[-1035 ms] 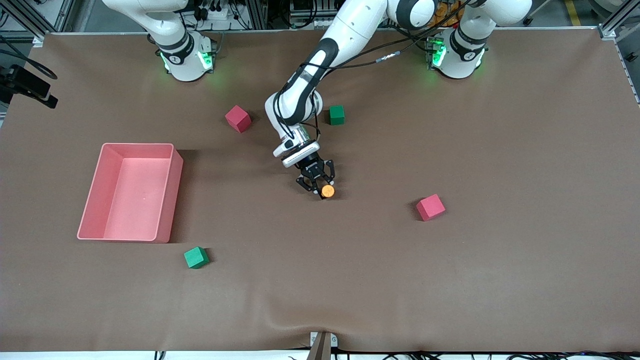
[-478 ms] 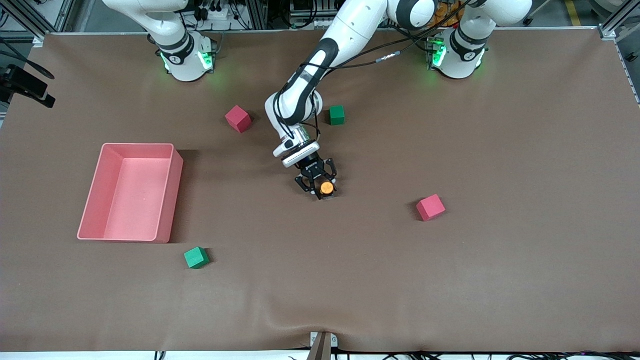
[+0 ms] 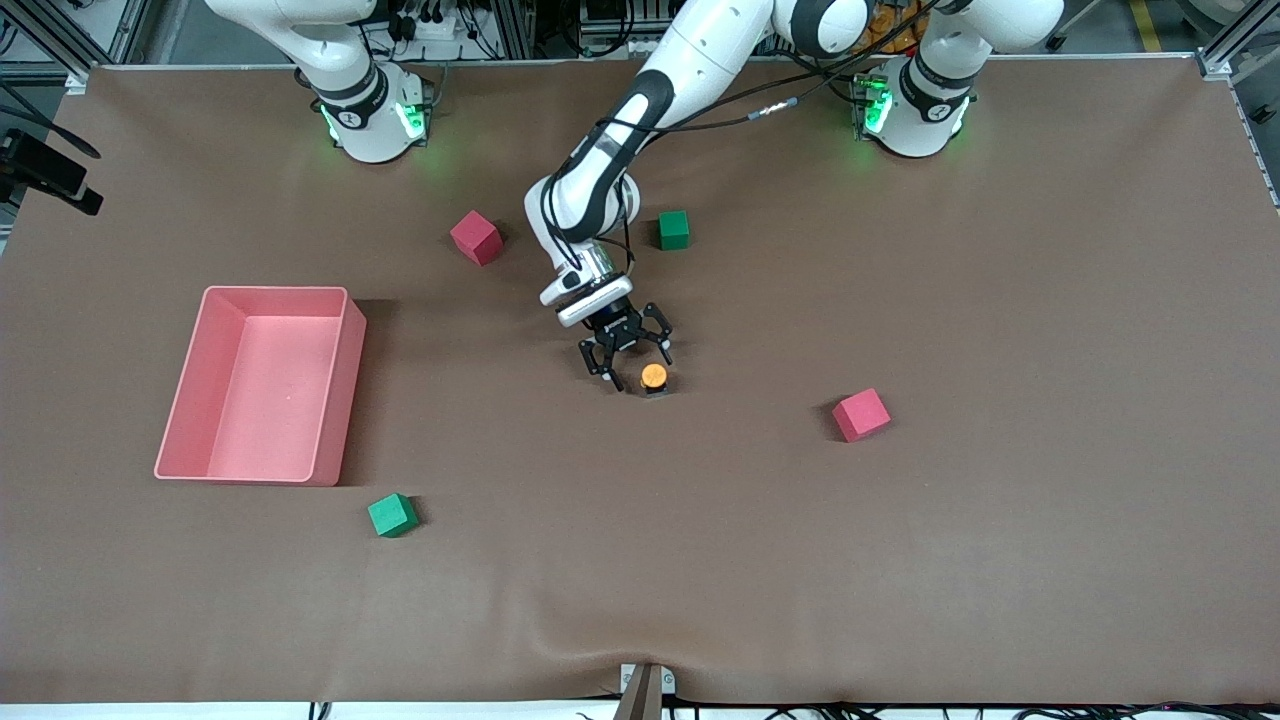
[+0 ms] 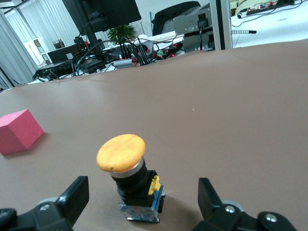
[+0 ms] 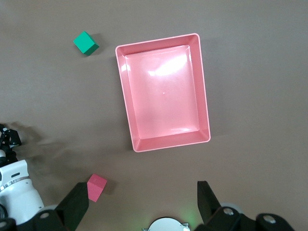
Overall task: Place and upright button with both arms
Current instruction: 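Open the left gripper and raise it off the button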
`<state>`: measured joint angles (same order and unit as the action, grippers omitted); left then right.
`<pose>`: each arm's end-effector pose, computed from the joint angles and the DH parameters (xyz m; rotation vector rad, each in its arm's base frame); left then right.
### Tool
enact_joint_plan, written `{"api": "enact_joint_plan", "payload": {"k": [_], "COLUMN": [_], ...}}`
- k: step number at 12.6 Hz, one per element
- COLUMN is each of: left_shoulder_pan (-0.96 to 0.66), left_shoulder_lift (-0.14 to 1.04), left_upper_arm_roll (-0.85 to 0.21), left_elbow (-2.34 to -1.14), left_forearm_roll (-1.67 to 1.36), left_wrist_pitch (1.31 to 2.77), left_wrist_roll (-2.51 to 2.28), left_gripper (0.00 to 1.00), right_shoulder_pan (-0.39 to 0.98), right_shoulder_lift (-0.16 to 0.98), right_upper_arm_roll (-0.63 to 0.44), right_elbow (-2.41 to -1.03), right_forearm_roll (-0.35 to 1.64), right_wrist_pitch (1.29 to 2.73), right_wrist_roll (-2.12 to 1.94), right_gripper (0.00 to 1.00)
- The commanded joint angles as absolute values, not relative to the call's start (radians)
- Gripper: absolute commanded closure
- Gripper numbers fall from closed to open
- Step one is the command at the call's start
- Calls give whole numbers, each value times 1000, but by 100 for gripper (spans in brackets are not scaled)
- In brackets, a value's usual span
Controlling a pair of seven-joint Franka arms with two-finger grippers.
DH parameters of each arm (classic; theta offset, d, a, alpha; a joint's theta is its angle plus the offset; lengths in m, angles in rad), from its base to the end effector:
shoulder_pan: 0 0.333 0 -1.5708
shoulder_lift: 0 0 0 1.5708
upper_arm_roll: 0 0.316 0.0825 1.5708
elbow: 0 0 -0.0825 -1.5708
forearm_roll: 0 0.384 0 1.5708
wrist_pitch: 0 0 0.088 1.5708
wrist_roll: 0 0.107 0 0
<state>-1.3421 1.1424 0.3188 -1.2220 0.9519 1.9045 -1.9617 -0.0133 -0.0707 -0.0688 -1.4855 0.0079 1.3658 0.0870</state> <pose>0.3745 -0.6149 0.1012 -2.2770 -0.2777 -1.4202 0.5074 -0.0424 0.6839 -3.1172 0.2615 0.0770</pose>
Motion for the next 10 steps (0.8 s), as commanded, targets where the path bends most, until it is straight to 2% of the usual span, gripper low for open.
{"api": "enact_joint_plan", "payload": {"k": [1,3,5,10], "left_shoulder_pan": [-1351,-1351,-1339,-1165], "left_shoulder_lift": [1071,1046,948,769], "left_upper_arm_roll": [259,253,253,247], "left_elbow": [-1232,-1230,-1230,-1226], "left_forearm_roll": [947,895,759,565], "left_wrist_pitch": [1832,1770,1770,1779], "left_wrist_roll": [-1892,-1823,-1672,-1367], "left_gripper": [0,0,0,0], "right_shoulder_pan": [-21,-25,-25,-23], "right_shoulder_lift": [-75,-72,-72,-71], "right_upper_arm_roll": [-55,-57,-57,-57], "right_elbow": [-1479,-1479,-1479,-1482], "right_forearm_roll": [-6,-6,-6,-6], "right_wrist_pitch": [1356,1359,1361,1362], "right_wrist_roll": [97,97,97,97], "right_gripper": [0,0,0,0]}}
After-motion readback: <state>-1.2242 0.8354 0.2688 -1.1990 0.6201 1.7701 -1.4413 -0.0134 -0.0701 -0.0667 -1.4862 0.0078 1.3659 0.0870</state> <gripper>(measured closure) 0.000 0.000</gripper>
